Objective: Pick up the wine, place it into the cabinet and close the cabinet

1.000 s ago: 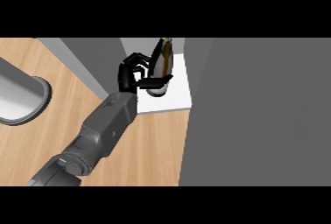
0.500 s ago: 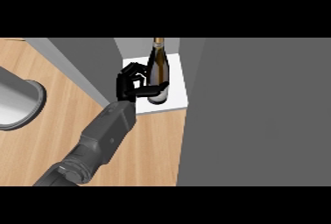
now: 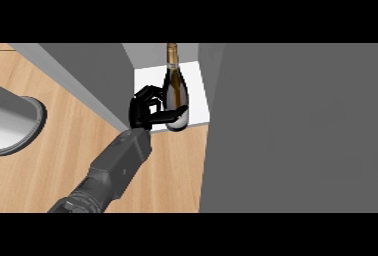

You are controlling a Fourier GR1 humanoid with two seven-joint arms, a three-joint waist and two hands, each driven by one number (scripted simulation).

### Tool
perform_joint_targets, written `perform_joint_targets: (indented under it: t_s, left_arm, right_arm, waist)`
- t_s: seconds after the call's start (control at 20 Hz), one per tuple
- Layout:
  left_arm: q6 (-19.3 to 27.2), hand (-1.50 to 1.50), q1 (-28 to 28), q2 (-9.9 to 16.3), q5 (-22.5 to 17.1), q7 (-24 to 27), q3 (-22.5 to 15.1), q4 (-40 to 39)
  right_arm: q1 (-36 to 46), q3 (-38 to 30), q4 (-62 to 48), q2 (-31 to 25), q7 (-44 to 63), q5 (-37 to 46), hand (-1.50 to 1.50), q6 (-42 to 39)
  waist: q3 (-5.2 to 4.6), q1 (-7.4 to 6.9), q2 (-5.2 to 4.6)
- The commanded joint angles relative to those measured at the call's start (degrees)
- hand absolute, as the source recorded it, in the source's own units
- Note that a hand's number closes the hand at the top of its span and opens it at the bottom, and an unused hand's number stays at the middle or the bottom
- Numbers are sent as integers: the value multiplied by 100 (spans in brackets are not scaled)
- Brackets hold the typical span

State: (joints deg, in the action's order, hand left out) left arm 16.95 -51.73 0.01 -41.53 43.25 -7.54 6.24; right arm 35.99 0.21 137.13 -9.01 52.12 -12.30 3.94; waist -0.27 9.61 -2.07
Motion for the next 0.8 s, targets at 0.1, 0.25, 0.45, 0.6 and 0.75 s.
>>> perform_joint_targets:
  t_s: [0.1,0.25,0.45,0.6,0.75]
  left_arm:
    - [81,150,156,-1,-136,47,-146,66]
    - [257,150,310,0,-206,195,-230,98]
    - [249,150,245,1,-222,198,-394,179]
    - [502,150,95,0,-310,123,-432,205]
    - [595,150,54,0,-436,45,-459,276]
  right_arm:
    - [-83,24,70,59,17,-161,-150,-29]
    - [59,-35,-44,70,-6,-245,-150,-34]
    - [-90,11,-56,87,-125,-229,-150,-120]
    - [-23,-118,-89,124,-125,-344,-150,-65]
    - [-70,-174,103,-3,57,-331,-150,-79]
  waist:
    - [-4,72,-21]
    - [-6,86,-26]
    - [-2,74,-49]
    - [-1,156,-63]
    - [-1,167,-8]
